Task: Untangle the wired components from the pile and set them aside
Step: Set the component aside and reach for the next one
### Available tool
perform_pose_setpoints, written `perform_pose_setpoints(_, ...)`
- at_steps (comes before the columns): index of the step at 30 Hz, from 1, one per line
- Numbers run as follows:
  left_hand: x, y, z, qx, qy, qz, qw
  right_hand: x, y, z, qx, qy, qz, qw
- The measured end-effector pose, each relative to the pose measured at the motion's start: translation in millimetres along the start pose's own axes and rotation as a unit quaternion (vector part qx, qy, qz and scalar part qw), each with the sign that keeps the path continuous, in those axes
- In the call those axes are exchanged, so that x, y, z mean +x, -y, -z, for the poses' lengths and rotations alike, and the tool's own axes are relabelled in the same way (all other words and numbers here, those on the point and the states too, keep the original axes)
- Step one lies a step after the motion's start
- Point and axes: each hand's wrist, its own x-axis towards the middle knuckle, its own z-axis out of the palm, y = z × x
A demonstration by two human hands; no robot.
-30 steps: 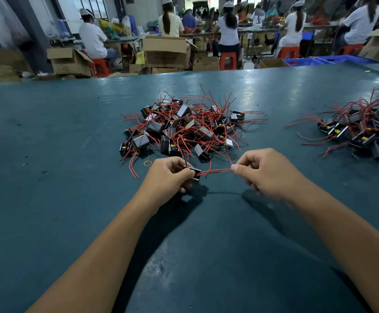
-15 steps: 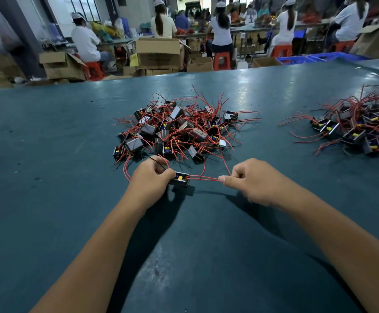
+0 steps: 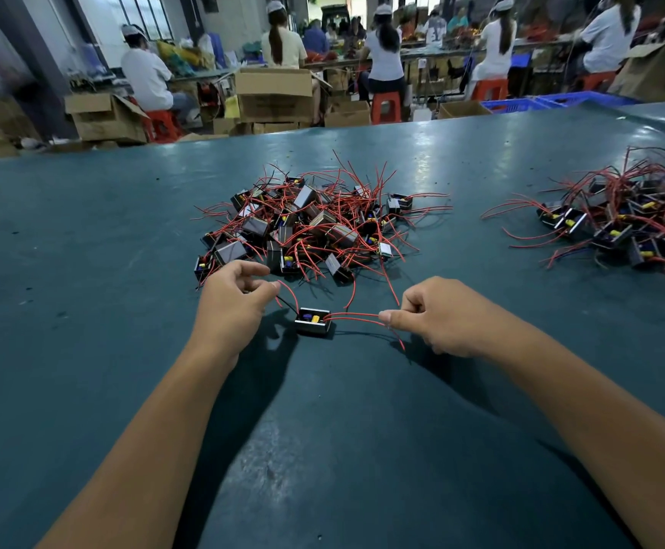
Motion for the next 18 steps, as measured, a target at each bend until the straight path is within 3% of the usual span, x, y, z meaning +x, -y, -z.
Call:
perform_pose_setpoints(4,-3,-7,0,0.083,-0.1,-0.14,0.982,-3,2,4,0.011,0.01,0.011,1.0)
perform_pose_setpoints(6,-8,-14,-2,0.145,-0.134,-0.253,0.947,-2,3,7,0.001,-0.046,0.004,0.999)
perform_pose_setpoints(8,-19,-15,-11,0.275,-0.139,-0.329,0.893,-1,4,8,0.006,-0.103,-0.015,0.995)
perform_pose_setpoints(10,-31,-13,-28,0.412,-0.121,-0.341,0.836,-1,5,7,0.022,-0.133,-0.028,0.991)
perform_pose_setpoints(12,-42,-12,-44,0.505,-0.073,-0.285,0.811,-2,5,6,0.038,-0.139,-0.037,0.989)
perform_pose_setpoints(15,-43,-11,-48,0.526,-0.046,-0.216,0.821,-3,7,6,0.059,-0.138,-0.044,0.988)
perform_pose_setpoints(18,-38,-11,-40,0.42,0.018,-0.172,0.891,-5,6,7,0.074,-0.129,-0.041,0.988)
